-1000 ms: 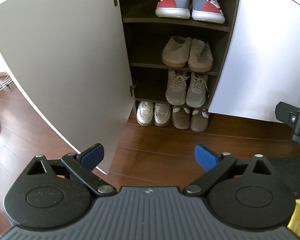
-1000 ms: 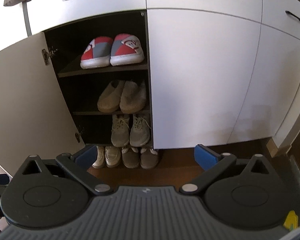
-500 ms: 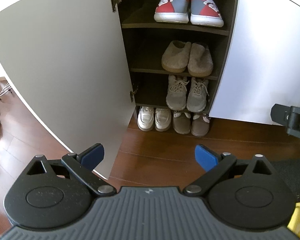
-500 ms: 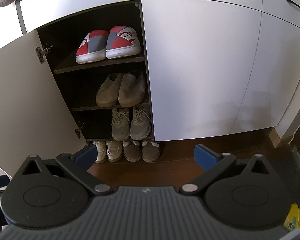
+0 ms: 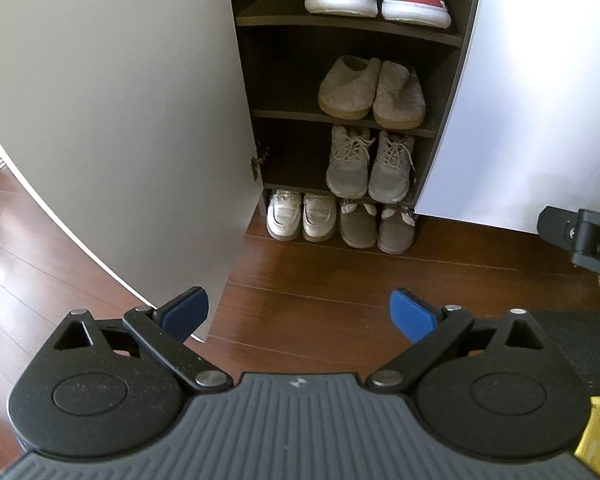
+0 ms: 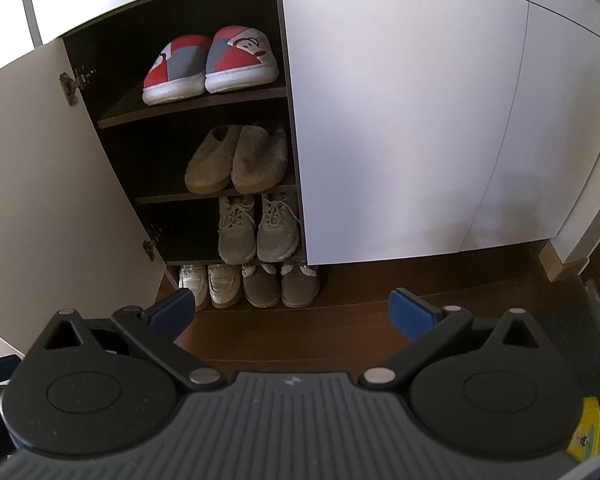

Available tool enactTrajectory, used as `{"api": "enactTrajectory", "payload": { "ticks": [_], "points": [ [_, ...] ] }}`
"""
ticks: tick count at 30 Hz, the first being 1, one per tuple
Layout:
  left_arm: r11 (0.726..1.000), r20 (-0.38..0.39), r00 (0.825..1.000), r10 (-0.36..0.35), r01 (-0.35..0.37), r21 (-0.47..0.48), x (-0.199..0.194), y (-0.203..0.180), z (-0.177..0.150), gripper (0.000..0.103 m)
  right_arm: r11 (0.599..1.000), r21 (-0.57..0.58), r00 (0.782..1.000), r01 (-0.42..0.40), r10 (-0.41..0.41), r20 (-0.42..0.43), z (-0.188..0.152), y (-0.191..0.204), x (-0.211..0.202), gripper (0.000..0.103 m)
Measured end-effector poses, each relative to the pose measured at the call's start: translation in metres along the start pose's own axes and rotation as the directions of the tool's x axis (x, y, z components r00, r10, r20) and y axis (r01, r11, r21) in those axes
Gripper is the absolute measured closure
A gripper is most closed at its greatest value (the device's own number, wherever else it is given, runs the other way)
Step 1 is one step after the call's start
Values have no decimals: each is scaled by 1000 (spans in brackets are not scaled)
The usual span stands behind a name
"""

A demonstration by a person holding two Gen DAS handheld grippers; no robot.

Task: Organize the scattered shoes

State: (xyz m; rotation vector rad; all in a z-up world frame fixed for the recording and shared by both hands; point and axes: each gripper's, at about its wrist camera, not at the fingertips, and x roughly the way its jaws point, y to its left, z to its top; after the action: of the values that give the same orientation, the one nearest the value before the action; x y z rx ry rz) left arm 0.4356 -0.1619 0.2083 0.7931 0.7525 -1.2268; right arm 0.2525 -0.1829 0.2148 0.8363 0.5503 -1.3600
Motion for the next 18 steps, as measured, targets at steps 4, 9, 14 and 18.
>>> {"api": "enactTrajectory", "payload": {
  "ticks": [4, 9, 14, 18],
  "points": [
    [999, 1, 1000, 10, -10, 37, 5, -4, 2, 4, 1000, 9, 1000, -7, 7, -3, 2, 1, 5, 1],
    [996, 18, 999, 38, -39, 75, 10, -13, 6, 4, 999, 31, 1000, -8, 8, -2, 7, 0, 12, 1],
    [998, -3, 999, 33, -33, 53, 22, -15, 17, 4, 999, 40, 1000, 6, -6, 0, 9, -2, 23, 1],
    [997, 4, 999, 33, -33, 66, 31, -18, 24, 4, 999, 49, 1000, 14, -14, -4, 11, -5, 32, 1]
  ]
}}
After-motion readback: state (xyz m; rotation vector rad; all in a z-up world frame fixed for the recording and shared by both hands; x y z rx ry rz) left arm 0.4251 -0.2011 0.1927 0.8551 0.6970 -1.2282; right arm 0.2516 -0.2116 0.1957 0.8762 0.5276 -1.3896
